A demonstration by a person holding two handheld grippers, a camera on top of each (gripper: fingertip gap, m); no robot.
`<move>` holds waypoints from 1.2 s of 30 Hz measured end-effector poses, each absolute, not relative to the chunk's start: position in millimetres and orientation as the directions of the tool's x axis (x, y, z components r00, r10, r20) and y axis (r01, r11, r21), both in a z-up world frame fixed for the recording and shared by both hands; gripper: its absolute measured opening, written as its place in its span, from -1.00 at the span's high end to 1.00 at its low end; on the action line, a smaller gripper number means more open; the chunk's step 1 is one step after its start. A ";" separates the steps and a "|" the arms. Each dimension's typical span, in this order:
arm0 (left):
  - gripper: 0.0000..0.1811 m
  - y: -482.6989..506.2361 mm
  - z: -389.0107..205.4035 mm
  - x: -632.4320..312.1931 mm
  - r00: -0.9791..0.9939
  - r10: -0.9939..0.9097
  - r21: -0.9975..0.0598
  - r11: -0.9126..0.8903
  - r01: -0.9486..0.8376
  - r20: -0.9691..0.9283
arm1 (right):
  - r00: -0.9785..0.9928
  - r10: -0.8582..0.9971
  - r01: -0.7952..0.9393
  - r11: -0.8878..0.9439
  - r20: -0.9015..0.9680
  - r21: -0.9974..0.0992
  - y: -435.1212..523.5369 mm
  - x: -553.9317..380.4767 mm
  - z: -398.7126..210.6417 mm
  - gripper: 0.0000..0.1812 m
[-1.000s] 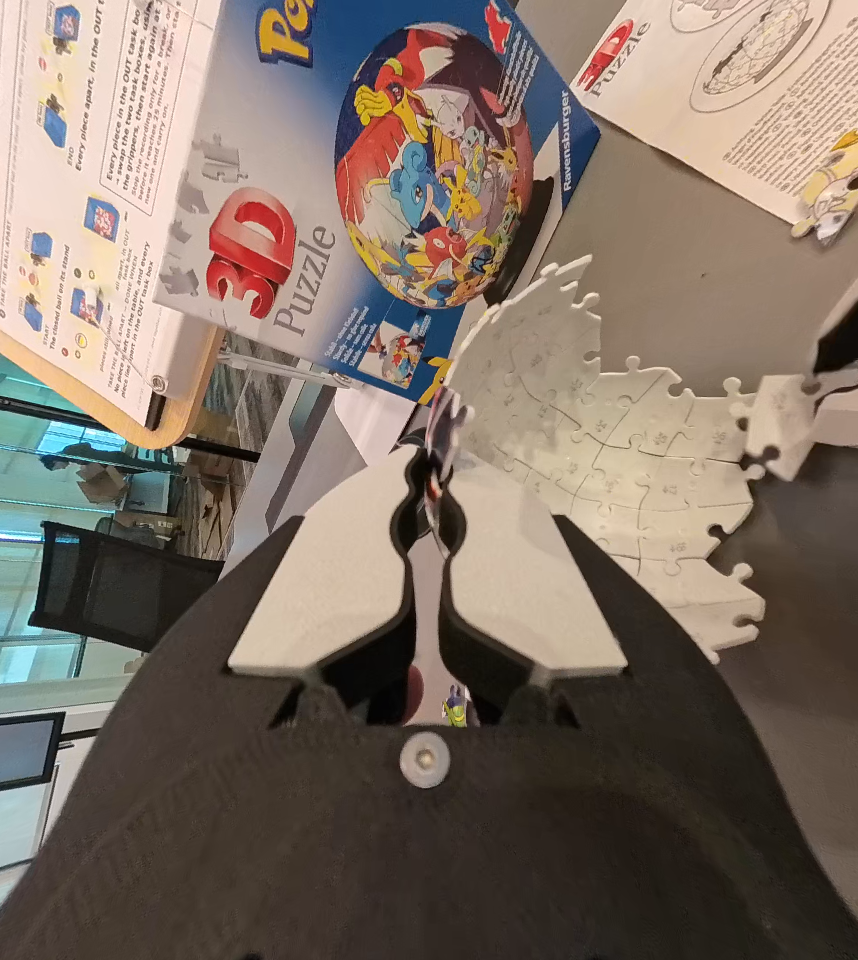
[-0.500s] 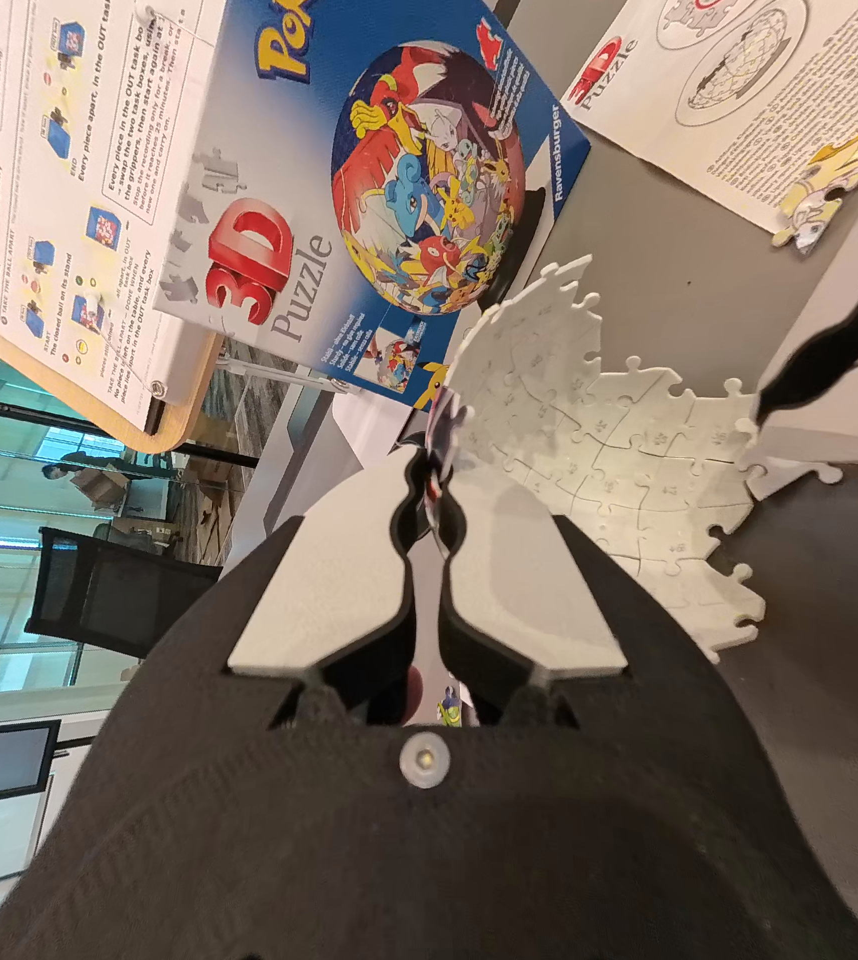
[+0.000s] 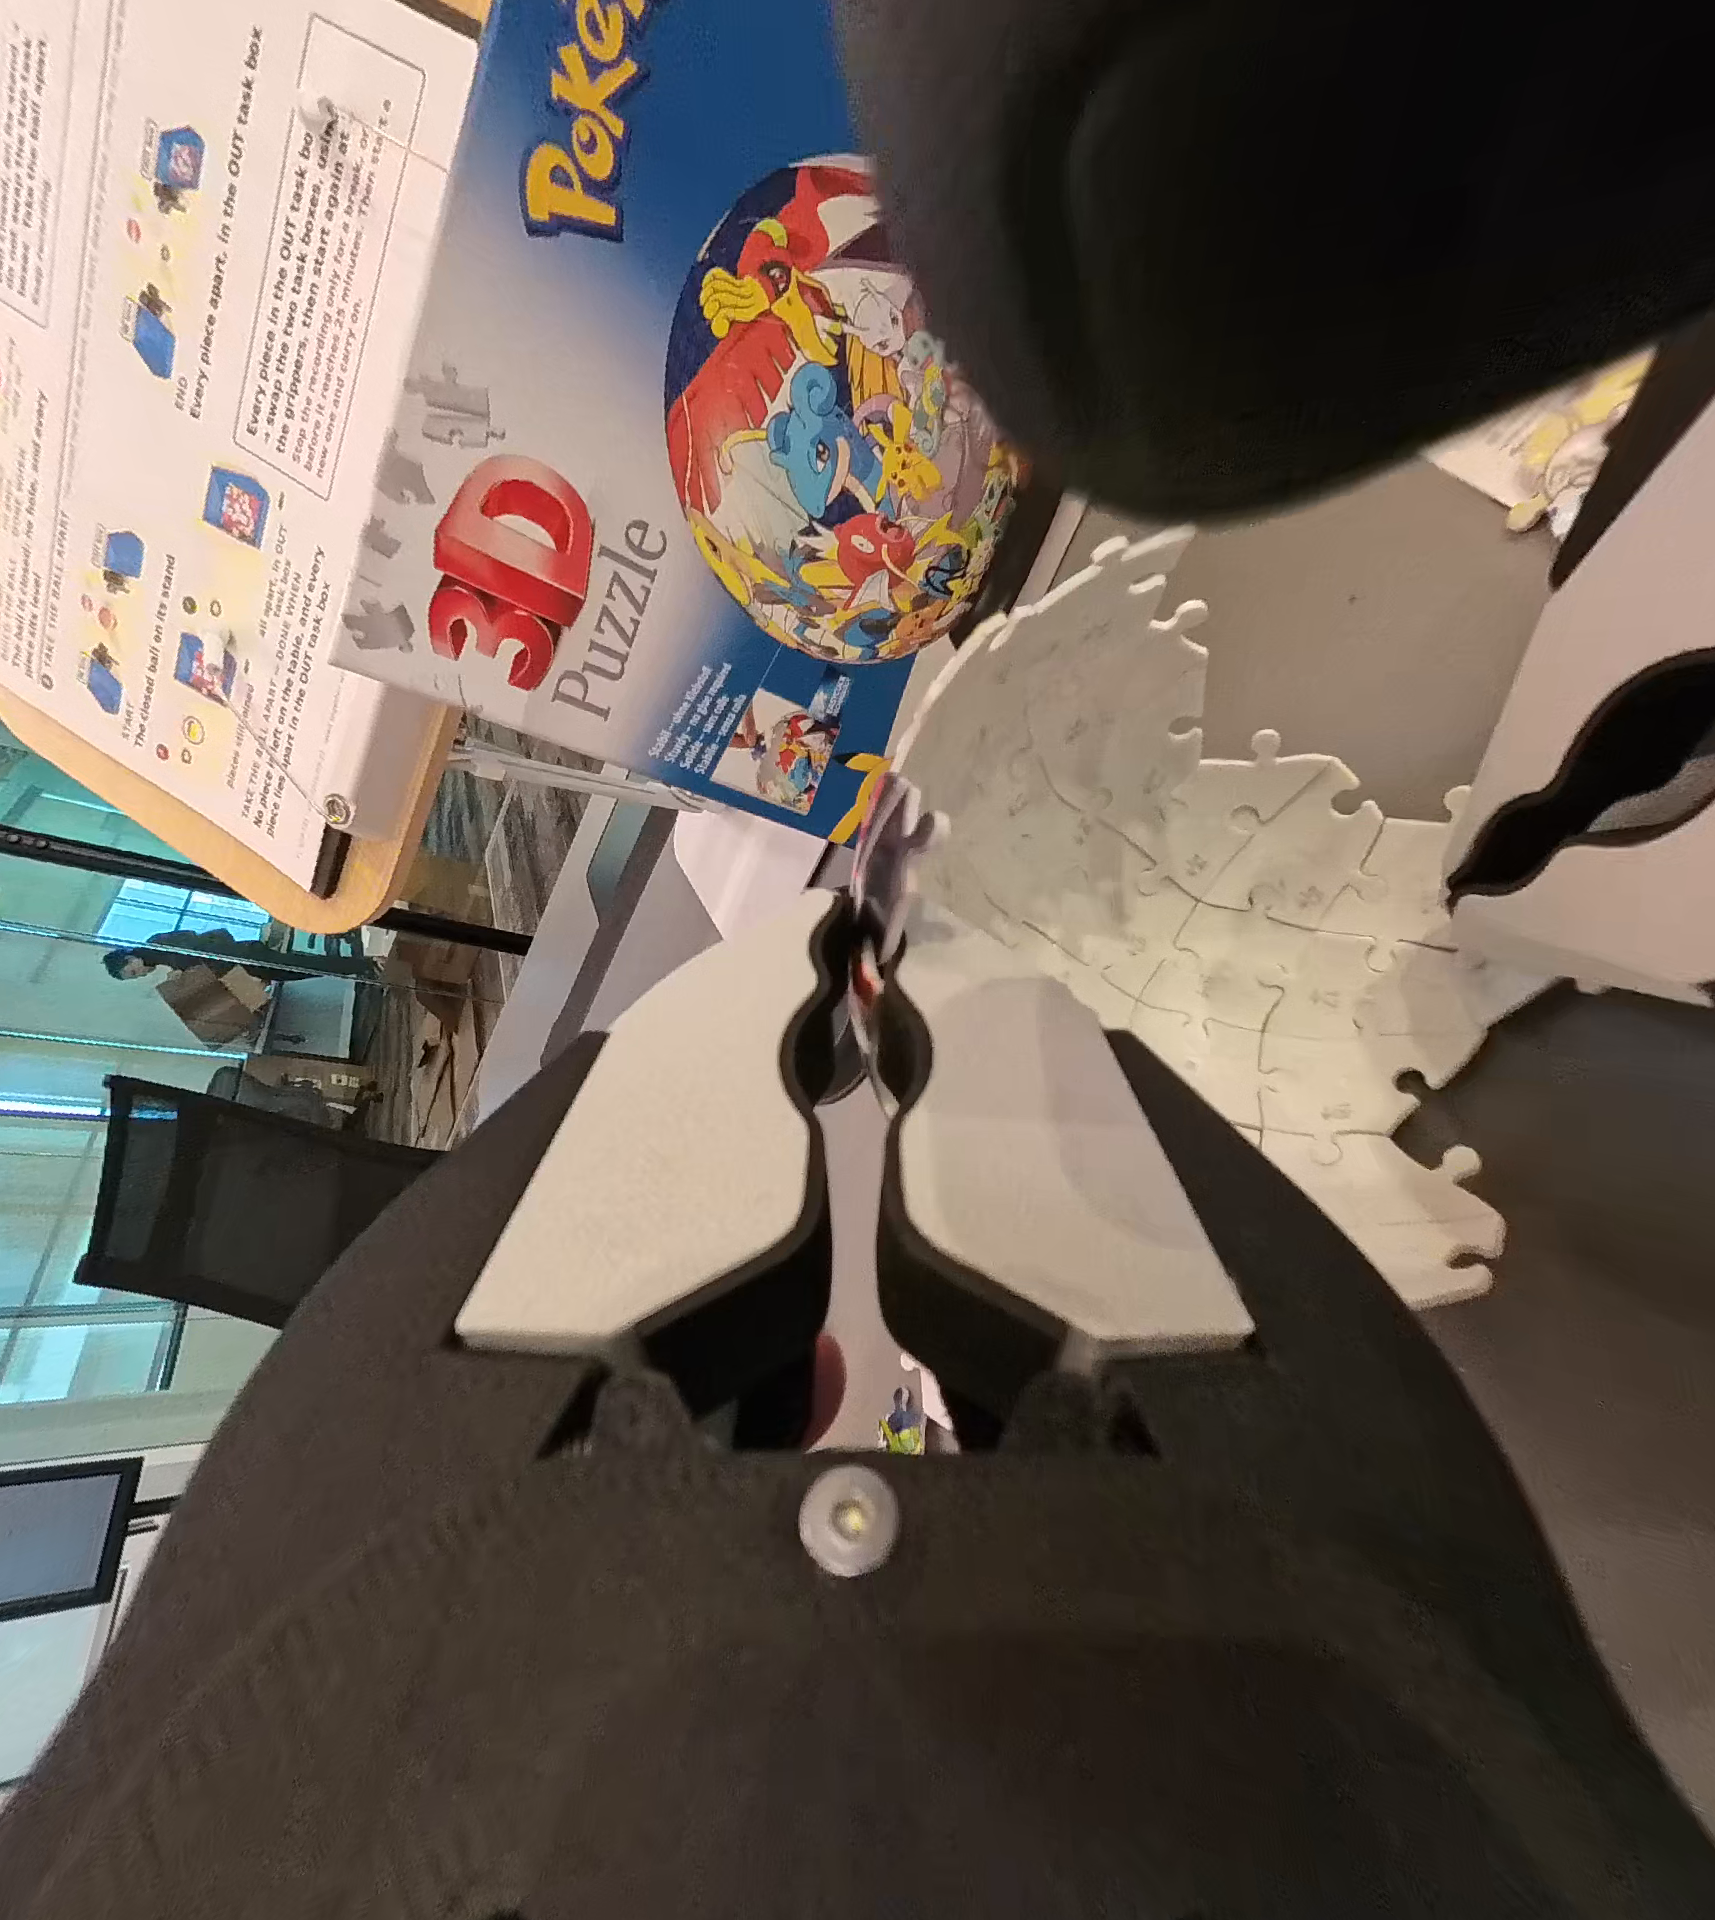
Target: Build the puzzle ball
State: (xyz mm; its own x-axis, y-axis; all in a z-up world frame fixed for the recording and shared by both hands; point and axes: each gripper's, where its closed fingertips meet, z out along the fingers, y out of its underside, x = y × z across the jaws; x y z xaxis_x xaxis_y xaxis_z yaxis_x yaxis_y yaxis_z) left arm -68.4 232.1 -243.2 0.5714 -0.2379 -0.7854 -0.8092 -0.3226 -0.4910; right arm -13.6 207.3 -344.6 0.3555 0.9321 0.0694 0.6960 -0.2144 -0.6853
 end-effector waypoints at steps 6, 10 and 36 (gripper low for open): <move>0.98 230.4 -241.3 -65.2 0.567 -0.237 -0.492 -0.310 -0.814 -0.789 | 0.293 0.948 0.731 -0.137 0.127 -0.669 202.0 -16.6 -347.5 1.00; 0.98 229.8 -240.1 -63.4 0.564 -0.236 -0.491 -0.305 -0.816 -0.791 | 0.297 0.949 0.721 -0.149 0.107 -0.677 201.6 -15.8 -348.0 1.00; 0.98 225.6 -241.6 -65.5 0.565 -0.224 -0.492 -0.309 -0.814 -0.794 | 0.255 0.965 0.735 -0.151 0.064 -0.661 187.6 -5.4 -345.8 1.00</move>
